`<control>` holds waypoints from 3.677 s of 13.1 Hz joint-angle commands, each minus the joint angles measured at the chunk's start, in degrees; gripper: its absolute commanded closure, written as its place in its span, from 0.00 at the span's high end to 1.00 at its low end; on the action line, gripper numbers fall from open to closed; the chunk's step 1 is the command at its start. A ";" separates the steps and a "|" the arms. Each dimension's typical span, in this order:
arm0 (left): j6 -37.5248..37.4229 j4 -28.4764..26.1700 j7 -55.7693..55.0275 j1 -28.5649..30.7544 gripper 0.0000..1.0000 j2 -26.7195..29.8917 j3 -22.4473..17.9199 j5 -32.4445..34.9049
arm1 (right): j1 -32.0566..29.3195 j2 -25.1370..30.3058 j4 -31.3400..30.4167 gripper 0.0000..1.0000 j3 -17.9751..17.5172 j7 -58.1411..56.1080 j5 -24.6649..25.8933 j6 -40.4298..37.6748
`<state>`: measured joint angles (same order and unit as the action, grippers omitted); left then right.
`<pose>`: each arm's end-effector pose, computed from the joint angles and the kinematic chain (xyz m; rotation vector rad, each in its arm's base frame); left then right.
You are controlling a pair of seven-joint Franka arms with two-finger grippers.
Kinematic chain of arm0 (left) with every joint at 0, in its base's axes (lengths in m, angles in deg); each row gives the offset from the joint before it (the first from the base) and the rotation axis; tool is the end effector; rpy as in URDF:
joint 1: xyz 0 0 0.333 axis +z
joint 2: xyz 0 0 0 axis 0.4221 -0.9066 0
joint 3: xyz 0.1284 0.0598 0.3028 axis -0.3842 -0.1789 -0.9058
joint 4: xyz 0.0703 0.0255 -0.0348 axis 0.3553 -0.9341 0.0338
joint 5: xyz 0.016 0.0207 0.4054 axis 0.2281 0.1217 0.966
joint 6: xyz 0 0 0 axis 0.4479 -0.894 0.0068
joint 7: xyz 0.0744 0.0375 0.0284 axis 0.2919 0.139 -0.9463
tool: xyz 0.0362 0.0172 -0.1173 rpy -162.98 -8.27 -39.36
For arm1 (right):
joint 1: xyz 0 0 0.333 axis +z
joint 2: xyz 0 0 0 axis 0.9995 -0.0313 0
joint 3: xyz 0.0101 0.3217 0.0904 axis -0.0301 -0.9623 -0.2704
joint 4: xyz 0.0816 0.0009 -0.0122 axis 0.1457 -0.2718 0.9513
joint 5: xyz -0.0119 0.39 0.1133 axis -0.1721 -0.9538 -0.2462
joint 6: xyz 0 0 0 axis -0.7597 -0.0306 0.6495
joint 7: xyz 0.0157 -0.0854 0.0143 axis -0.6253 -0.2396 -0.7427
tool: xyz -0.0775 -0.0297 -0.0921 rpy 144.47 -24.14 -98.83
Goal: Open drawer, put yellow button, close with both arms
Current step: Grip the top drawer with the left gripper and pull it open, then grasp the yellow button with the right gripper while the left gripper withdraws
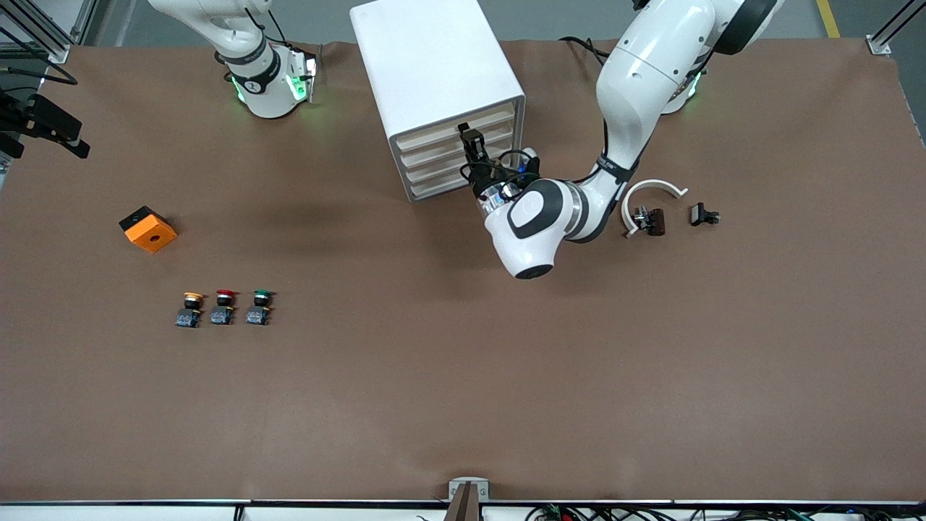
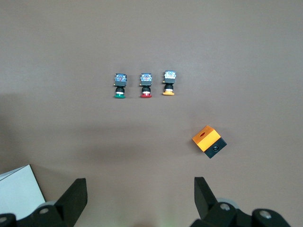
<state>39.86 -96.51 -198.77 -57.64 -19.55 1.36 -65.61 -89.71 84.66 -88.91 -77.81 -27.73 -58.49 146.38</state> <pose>0.4313 -0.4880 0.2379 -1.0865 -1.5790 1.3937 0.5015 -0.0464 0.6581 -3.1406 0.0173 -0.0220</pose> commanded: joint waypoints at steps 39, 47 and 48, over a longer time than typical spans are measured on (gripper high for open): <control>7.16 18.52 33.67 8.59 1.00 1.19 -21.22 7.24 | -5.62 -39.51 -16.72 1.00 0.46 5.31 -0.75 59.82; 12.43 18.34 61.35 7.89 1.00 9.36 -24.13 35.24 | -5.62 -43.12 -15.58 0.89 0.28 7.34 -1.71 60.27; 12.43 18.17 65.12 7.46 1.00 10.42 -23.95 38.32 | -5.62 -43.21 -15.58 0.72 0.28 7.34 -1.71 60.27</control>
<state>51.31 -77.30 -138.80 -49.10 -11.80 -22.76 -32.69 -94.59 42.78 -105.83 -76.77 -20.95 -59.72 206.61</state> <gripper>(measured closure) 0.000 0.093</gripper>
